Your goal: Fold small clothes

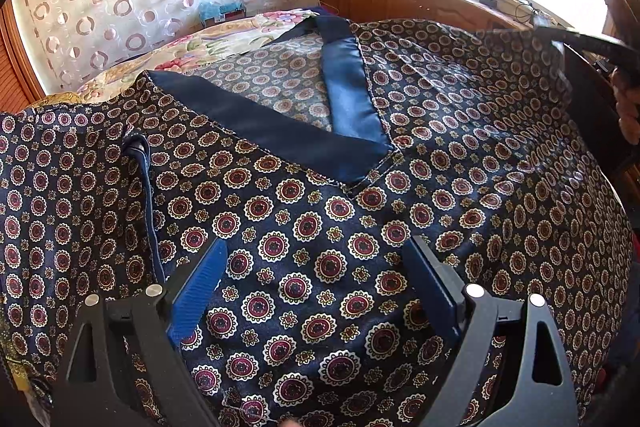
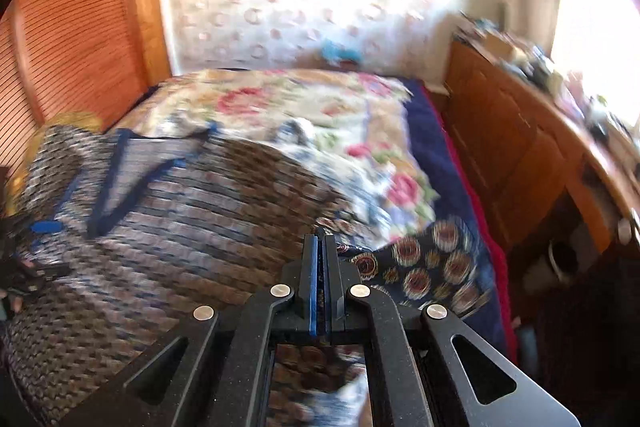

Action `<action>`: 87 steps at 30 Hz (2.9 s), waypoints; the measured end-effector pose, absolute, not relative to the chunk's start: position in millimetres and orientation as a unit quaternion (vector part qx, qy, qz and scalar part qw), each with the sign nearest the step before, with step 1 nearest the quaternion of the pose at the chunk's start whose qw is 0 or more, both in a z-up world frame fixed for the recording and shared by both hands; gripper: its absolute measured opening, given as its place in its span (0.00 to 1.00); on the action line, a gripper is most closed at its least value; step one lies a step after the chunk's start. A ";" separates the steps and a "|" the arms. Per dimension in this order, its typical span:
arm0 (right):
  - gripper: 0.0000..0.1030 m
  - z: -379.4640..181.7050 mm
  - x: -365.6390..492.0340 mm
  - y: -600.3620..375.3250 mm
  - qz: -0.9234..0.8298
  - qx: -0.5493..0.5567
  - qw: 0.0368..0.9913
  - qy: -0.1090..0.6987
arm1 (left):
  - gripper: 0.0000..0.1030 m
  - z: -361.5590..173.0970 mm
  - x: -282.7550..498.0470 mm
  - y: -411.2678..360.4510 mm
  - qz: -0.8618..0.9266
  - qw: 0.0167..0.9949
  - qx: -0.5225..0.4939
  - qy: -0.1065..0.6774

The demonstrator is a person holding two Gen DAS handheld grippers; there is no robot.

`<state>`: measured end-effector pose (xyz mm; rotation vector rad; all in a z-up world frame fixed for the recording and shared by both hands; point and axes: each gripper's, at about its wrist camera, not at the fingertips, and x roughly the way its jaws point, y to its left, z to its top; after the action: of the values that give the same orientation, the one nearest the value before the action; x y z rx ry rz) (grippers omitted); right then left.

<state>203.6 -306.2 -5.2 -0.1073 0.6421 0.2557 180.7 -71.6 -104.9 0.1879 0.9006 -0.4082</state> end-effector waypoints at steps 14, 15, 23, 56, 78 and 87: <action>0.16 -53.4 184.3 -224.5 0.210 -0.091 0.903 0.363 | 0.87 -101.9 174.6 -65.1 -0.180 0.883 0.081 0.426; 0.23 -50.1 181.6 -228.0 0.211 -0.083 0.905 0.359 | 0.87 -100.3 172.1 -63.9 -0.179 0.885 0.079 0.422; 0.43 -11.3 162.5 -281.8 0.155 -0.045 0.938 0.306 | 0.87 -56.6 129.9 -50.6 -0.187 0.916 0.047 0.352; 0.05 11.9 233.6 -227.5 0.200 -0.064 0.935 0.288 | 0.87 -35.9 91.3 -32.2 -0.193 0.930 -0.005 0.313; 0.46 -23.0 253.0 -202.8 0.198 -0.085 0.917 0.336 | 0.87 -46.5 90.0 -21.2 -0.190 0.929 -0.023 0.318; 0.46 -53.6 271.4 -172.7 0.216 -0.062 0.905 0.361 | 0.87 -48.4 91.8 -16.9 -0.180 0.930 -0.024 0.319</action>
<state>271.4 -172.7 -53.6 -0.1284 0.7453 0.4453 91.8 -16.9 -48.4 -0.0498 0.6538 -0.3689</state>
